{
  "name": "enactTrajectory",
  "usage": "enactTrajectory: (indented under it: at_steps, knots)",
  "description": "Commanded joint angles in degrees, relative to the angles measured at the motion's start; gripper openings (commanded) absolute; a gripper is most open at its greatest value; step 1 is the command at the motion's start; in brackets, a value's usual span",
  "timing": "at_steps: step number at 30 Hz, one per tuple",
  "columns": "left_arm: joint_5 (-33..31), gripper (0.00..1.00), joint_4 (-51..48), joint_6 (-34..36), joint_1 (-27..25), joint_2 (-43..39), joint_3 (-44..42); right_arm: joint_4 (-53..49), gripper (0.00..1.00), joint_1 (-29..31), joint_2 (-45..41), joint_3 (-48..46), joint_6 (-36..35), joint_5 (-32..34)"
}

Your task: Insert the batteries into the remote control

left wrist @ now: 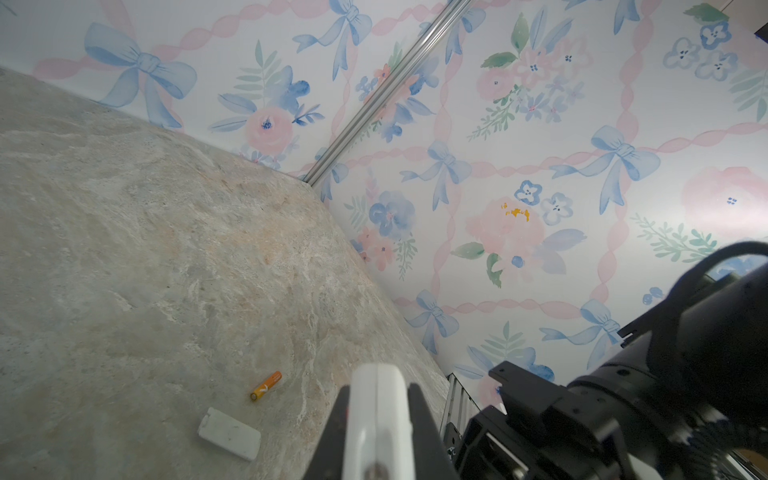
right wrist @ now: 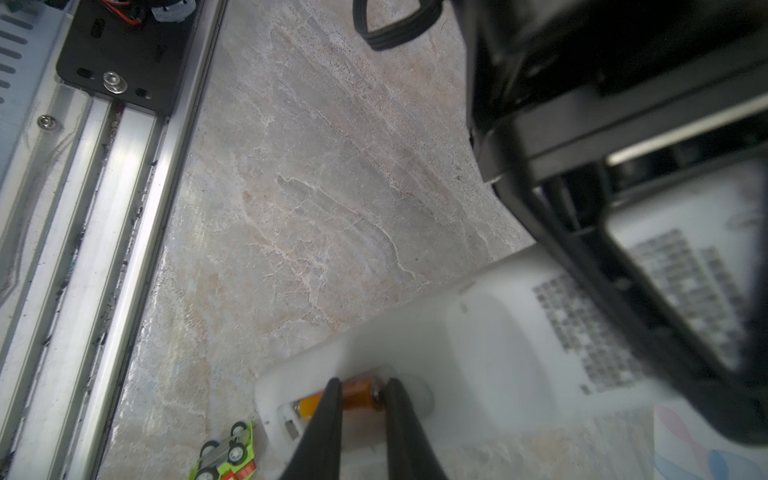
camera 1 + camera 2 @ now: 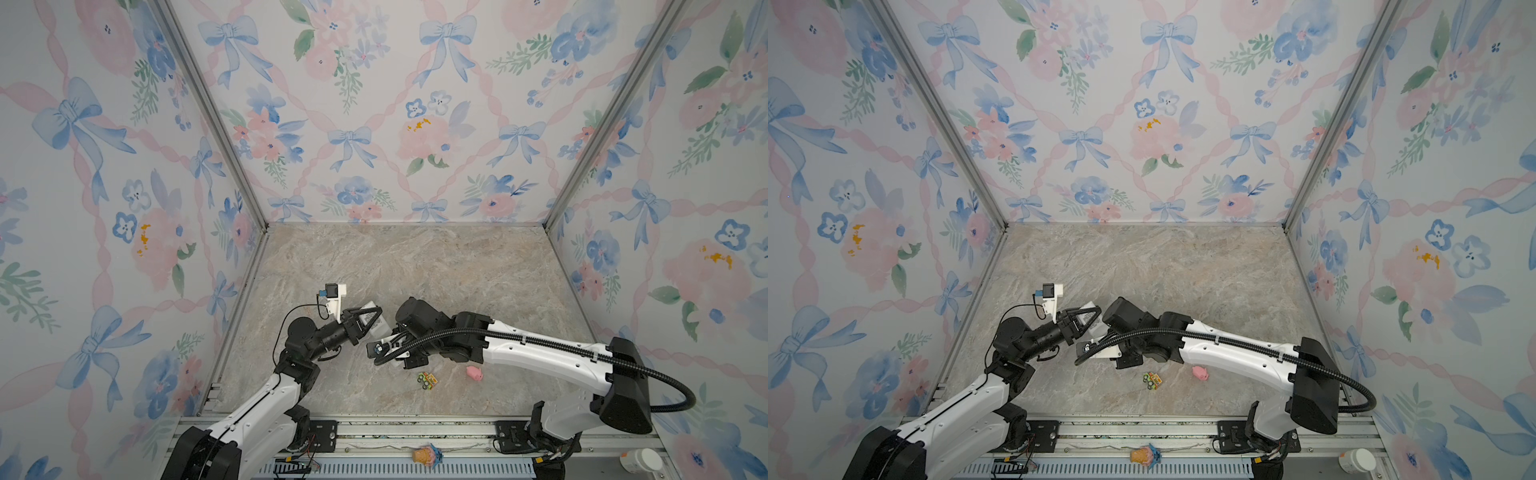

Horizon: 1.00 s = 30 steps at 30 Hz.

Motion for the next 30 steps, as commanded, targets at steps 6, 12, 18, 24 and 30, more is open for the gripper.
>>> enactTrajectory:
  at_steps: [6,12,18,24,30]
  knots:
    - [0.73,0.00,3.19,-1.29,0.03,-0.49,0.73,-1.21,0.20,0.43,1.39,-1.08,-0.28,0.79]
    - [0.82,0.00,3.64,-1.61,0.24,-0.42,0.50,-1.53,0.18,0.29,1.92,-1.35,-0.45,1.19]
    - [0.88,0.00,4.19,-1.79,0.37,-0.51,0.42,-1.71,0.17,0.28,2.44,-1.35,-0.52,1.19]
    - [0.95,0.00,4.52,-1.99,0.50,-0.46,0.37,-1.64,0.17,-0.01,3.06,-1.52,-0.50,1.22]
    - [0.98,0.00,4.57,-2.08,0.58,-0.51,0.36,-1.73,0.16,-0.23,3.97,-1.45,-0.53,0.82]
